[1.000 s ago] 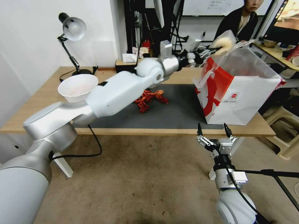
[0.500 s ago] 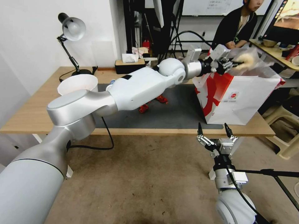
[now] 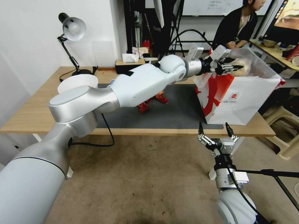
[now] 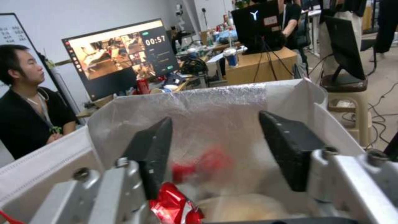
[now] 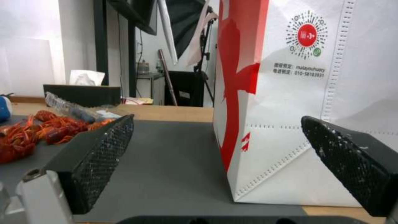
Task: Pick up the trash from the table and place it into the takeout bag.
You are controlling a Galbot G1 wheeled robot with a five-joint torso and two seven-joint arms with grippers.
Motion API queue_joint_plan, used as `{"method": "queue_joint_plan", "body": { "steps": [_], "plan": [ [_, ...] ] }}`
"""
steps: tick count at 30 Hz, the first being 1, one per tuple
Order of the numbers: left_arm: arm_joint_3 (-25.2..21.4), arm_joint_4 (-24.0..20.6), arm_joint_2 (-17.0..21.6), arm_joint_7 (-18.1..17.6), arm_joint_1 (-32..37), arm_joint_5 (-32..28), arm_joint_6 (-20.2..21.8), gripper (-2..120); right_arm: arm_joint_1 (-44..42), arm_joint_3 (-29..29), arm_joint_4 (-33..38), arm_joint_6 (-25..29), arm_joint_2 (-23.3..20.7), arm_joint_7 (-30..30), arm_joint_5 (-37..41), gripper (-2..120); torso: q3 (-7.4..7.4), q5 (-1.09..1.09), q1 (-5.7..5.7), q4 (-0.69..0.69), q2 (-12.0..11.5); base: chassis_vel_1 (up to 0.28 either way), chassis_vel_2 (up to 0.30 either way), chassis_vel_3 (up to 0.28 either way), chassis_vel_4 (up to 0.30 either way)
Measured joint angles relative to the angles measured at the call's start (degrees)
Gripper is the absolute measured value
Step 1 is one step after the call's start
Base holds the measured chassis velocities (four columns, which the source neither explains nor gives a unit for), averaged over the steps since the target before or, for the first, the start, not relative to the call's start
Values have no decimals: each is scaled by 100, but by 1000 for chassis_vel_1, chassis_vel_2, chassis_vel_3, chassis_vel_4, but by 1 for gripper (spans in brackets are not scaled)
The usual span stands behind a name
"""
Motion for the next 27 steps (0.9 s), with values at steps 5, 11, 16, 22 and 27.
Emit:
{"method": "queue_joint_plan", "body": {
  "steps": [5, 11, 16, 22, 27],
  "plan": [
    [-222, -95, 75, -47, 16, -21, -14, 79, 11, 31, 1, -9, -2, 10, 11, 100, 0, 0, 0, 0, 0, 0, 0, 0, 0],
    [-740, -649, 502, -453, 300, -281, -54, 97, -30, 100, 43, -16, 6, 21, 15, 100, 0, -1, 0, -2, 1, 0, 0, 0, 0],
    [-1173, -1231, 1113, -967, 628, -465, -84, 100, -46, 117, 70, -31, 17, 22, 19, 100, 0, -2, 0, 2, 1, 0, 0, 0, 0],
    [-1610, -1856, 1787, -1586, 1197, -559, -157, 100, -55, 108, 88, -51, 19, 22, 5, 100, 0, -2, 0, 0, 1, 0, 0, 0, 0],
    [-2054, -2378, 2404, -1886, 1817, -512, -162, 100, -59, 101, 98, -60, 12, 23, -1, 100, 0, -3, 0, -1, 1, 0, 0, 0, 0]
  ]
}}
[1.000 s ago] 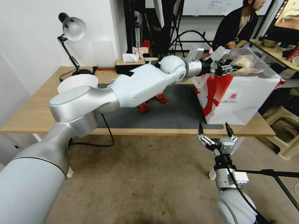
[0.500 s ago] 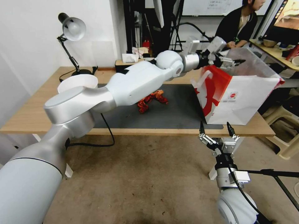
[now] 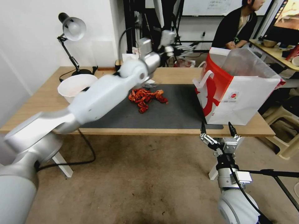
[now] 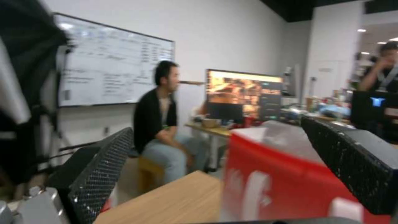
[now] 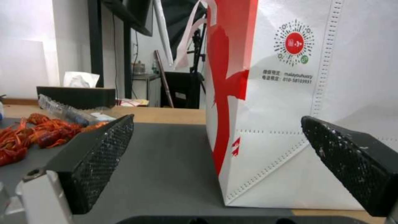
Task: Pick up the trash from the table and place it into the takeout bag.
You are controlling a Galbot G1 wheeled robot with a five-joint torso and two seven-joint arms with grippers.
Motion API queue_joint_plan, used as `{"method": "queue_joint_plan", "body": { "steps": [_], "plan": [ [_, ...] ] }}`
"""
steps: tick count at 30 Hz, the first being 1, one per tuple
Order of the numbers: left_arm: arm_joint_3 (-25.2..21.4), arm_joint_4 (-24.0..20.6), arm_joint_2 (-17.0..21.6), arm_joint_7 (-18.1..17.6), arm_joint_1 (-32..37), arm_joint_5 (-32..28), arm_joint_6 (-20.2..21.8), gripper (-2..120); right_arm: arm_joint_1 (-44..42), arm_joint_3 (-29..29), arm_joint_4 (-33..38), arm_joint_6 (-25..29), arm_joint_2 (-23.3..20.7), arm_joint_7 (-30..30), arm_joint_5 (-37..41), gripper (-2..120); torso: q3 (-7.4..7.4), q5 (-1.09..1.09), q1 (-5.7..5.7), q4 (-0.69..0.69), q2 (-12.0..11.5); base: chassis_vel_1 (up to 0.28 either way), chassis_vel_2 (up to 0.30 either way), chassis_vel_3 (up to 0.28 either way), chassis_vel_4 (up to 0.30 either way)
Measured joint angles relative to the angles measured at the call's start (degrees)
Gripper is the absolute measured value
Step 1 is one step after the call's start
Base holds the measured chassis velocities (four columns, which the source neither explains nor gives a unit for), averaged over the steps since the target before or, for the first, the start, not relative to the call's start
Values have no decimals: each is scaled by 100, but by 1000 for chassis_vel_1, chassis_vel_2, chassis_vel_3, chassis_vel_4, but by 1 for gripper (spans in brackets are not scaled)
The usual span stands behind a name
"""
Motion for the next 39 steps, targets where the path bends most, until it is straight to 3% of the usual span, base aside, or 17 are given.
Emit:
{"method": "queue_joint_plan", "body": {
  "steps": [1, 5, 6, 8, 9, 11, 13, 19, 27, 30, 39],
  "plan": [
    [0, 0, 0, 0, 0, 0, 0, 100, 0, 0, 0, 0, 0, 0, 0, 100, 0, 0, 0, 0, 0, 0, 0, 0, 0],
    [-621, -569, 749, -231, 649, 133, 32, 100, 5, -16, 4, -11, -1, 0, -3, 100, 0, 1, 0, 0, 0, 0, 0, 0, 0],
    [-621, -569, 749, -231, 649, 133, 32, 100, 5, -16, 4, -11, -1, 0, -3, 100, 0, 1, 0, 0, 0, 0, 0, 0, 0],
    [-1052, -870, 1079, -328, 1052, 214, 76, 100, 8, -27, 4, -13, -1, 0, -5, 100, 0, 2, 0, 1, 0, 0, 0, 0, 0],
    [-1052, -870, 1079, -328, 1052, 214, 76, 100, 8, -27, 4, -13, -1, 0, -5, 100, 0, 2, 0, 1, 0, 0, 0, 0, 0],
    [-1651, -1241, 1337, -505, 1645, 304, 176, 100, 18, -46, -7, -13, 3, -3, -14, 100, -1, 2, 0, 3, 1, 0, 0, 0, 0],
    [-1778, -1340, 1382, -558, 1810, 322, 201, 100, 19, -49, -8, -13, 6, -3, -15, 100, -1, 3, -1, 2, 0, 0, 0, 0, 0],
    [-2979, -2324, 1682, -890, 3544, 823, 304, 100, 43, -114, -27, -13, 1, -13, -23, 100, -1, 2, -1, 2, 0, 0, 0, 0, 0],
    [-3761, -3100, 1654, -1207, 4885, 1681, 190, 100, 16, -121, -30, -6, 1, -15, -24, 100, -1, 5, -1, 0, 0, 0, 0, 0, 0],
    [-4241, -3468, 1411, -1404, 5657, 2224, 206, 100, 10, -120, -29, 1, 7, -16, -24, 100, -1, 5, -1, 0, 1, 0, 0, 0, 0],
    [-4846, -3904, 926, -1760, 6905, 3158, 269, 100, -3, -127, -35, 13, 54, -17, -29, 100, -1, 3, 0, 0, 0, 0, 0, 0, 0]
  ]
}}
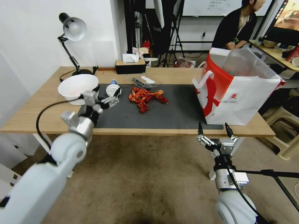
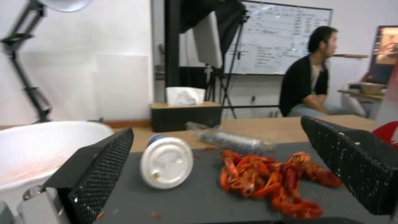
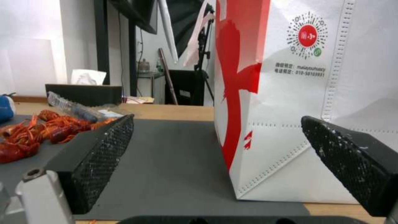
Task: Pick up the trash from the table and place it into the takeout bag.
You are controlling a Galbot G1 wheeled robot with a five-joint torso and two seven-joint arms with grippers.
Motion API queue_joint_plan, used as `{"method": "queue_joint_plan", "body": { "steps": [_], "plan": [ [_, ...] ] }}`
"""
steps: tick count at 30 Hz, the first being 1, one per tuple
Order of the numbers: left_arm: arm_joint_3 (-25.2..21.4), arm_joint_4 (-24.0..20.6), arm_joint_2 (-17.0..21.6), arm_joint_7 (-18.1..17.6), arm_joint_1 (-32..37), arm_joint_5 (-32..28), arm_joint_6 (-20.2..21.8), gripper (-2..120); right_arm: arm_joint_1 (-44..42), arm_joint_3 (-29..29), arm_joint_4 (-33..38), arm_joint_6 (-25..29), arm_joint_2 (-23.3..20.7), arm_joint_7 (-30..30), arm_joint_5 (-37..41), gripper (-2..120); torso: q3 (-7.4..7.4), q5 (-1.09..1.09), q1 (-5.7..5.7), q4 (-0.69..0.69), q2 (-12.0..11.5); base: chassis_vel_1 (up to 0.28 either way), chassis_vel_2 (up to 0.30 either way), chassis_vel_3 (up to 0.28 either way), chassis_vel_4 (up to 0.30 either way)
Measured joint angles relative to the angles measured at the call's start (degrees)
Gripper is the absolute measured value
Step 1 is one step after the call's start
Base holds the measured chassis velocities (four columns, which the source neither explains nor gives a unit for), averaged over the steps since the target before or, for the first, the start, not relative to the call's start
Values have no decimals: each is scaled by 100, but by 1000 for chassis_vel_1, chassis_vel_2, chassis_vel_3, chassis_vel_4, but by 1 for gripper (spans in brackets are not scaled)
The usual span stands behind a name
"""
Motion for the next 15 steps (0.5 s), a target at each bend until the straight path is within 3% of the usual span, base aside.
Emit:
{"method": "queue_joint_plan", "body": {
  "steps": [5, 7, 15],
  "plan": [
    [-229, -191, -270, -177, 556, 395, 18, 100, -5, -22, -31, 7, 40, -11, -14, 100, 0, 1, -1, 1, 0, 0, 0, 0, 0],
    [-354, -264, -544, -316, 945, 750, -66, 100, -16, -28, -39, 15, 71, -18, -17, 100, 0, 0, -1, 1, 0, 0, 0, 0, 0],
    [-333, -272, -961, -537, 1473, 1141, -354, 100, -53, -38, -54, 49, 135, -23, -56, 100, 0, 0, -1, 0, 0, 0, 0, 0, 0]
  ]
}}
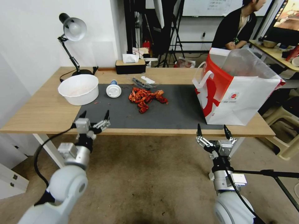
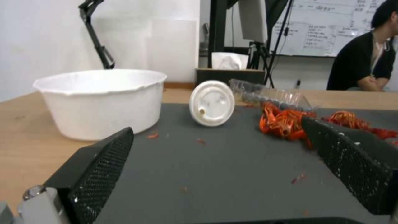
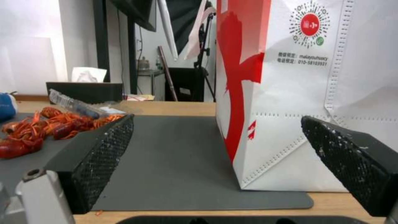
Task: Pick up the trash from the table and place it into the takeout bag.
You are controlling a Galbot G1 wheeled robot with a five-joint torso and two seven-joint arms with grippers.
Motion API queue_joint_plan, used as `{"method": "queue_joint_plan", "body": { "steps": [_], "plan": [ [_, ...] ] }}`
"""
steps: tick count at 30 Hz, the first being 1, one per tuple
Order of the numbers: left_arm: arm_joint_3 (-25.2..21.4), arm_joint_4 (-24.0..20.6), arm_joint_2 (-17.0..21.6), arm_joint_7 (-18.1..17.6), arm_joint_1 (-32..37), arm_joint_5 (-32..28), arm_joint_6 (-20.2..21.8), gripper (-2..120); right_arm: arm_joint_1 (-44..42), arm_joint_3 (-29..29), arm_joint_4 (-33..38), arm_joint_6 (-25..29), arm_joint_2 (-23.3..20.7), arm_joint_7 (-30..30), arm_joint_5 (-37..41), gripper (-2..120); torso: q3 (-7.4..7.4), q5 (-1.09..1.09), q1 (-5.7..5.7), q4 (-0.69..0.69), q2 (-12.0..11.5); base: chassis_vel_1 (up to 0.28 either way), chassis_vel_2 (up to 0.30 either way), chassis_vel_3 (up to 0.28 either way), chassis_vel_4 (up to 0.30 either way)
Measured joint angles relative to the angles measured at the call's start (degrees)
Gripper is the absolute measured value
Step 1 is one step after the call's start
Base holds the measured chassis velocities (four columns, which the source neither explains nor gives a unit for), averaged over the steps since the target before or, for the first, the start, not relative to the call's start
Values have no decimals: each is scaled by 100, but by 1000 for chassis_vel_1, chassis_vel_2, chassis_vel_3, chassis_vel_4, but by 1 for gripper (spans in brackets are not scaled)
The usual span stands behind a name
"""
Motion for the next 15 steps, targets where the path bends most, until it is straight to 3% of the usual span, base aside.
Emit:
{"method": "queue_joint_plan", "body": {
  "steps": [5, 15],
  "plan": [
    [-18, 64, -74, -8, 186, 117, -215, 100, -7, -5, -2, 5, -3, -1, -5, 100, 1, 0, 1, 1, 0, 0, 0, 0, 0],
    [49, 116, 2, 20, -19, 144, -199, 100, -11, -12, -13, 16, -4, -3, -20, 100, 1, 0, 1, 1, 0, 0, 0, 0, 0]
  ]
}}
